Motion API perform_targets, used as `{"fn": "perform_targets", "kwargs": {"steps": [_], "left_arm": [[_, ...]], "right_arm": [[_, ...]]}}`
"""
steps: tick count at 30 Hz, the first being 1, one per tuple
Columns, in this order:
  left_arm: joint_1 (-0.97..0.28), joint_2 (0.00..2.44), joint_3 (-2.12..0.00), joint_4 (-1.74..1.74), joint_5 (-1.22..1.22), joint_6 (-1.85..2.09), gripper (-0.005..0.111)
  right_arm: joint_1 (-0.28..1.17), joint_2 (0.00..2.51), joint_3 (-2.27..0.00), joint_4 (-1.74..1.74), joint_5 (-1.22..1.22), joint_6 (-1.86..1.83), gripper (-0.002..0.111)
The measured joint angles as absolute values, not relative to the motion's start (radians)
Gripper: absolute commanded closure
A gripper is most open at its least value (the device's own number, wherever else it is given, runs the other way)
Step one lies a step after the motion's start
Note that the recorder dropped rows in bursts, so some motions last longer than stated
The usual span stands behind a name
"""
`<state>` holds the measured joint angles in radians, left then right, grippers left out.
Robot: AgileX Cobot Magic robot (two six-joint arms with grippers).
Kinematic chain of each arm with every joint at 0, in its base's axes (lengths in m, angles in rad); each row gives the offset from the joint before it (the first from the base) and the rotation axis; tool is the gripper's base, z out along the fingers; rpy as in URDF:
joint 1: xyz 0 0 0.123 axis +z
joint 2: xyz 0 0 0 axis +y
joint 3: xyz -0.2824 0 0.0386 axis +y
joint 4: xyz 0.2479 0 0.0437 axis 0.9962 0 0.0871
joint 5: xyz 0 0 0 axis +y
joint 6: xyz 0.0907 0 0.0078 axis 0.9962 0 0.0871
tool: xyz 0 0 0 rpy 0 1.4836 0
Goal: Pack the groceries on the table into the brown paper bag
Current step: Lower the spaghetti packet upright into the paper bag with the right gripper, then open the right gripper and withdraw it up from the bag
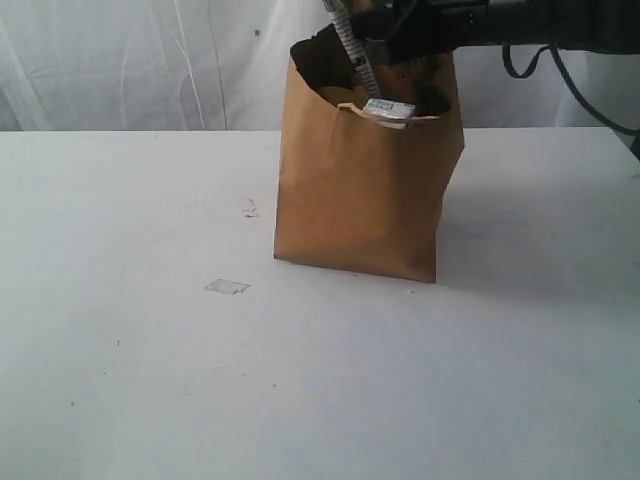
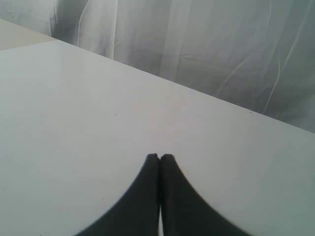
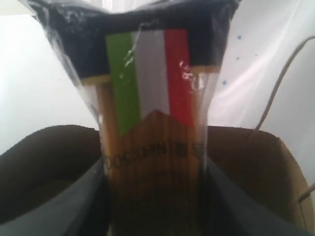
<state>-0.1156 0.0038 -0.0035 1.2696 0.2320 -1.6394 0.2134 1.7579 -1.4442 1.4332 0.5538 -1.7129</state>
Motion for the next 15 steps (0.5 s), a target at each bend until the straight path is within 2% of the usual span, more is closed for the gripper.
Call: {"fn": "perform_targets", "kwargs": {"steps": [4, 15], "left_arm": [[-0.116, 0.004, -0.004, 1.27, 0.232, -1.639, 0.107], [-0.116, 0.004, -0.004, 1.27, 0.232, -1.639, 0.107]], "right_arm": [[0.216, 1.76, -1.444, 1.433, 0.473, -1.707, 0.048], [0.214, 1.761, -1.444, 1.433, 0.468, -1.693, 0.048]]}}
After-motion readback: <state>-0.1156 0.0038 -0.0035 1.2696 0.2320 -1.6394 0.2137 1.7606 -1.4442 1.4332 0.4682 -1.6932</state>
